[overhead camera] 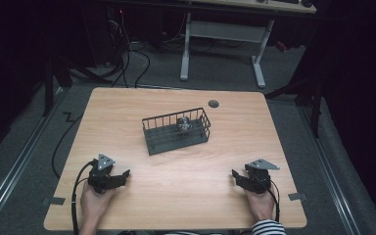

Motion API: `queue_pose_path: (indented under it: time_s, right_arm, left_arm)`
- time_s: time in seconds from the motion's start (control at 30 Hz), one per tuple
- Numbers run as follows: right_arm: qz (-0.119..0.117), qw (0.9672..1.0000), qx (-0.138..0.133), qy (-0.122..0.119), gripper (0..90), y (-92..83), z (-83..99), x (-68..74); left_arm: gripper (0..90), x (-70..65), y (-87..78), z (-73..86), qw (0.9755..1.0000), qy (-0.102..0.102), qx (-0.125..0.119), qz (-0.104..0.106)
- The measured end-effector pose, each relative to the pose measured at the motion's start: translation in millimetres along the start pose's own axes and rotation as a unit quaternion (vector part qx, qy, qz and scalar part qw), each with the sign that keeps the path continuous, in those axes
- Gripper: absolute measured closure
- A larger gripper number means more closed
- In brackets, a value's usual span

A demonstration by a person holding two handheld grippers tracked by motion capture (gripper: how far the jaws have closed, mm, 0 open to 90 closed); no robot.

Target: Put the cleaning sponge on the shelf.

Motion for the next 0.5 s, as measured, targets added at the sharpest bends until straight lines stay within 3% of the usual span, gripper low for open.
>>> queue_pose_path:
  time_s: [0.5]
  right_arm:
    - [0.002, 0.9999, 0.009, -0.004, 38.4, 2.2, 0.2, 1.3]
  left_arm:
    - [24.7, 0.0, 0.0, 0.0, 1.0000, 0.000, 0.000, 0.000]
Point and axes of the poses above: each handheld gripper's, and its own axes: y roughly forward along the jaws, z roughly out of its underside, x roughly to its left, the point moved 2 cm from there along y, roughly forward along the jaws, and after that the axes turned 9 degrees about x, right-handed, at the moved point
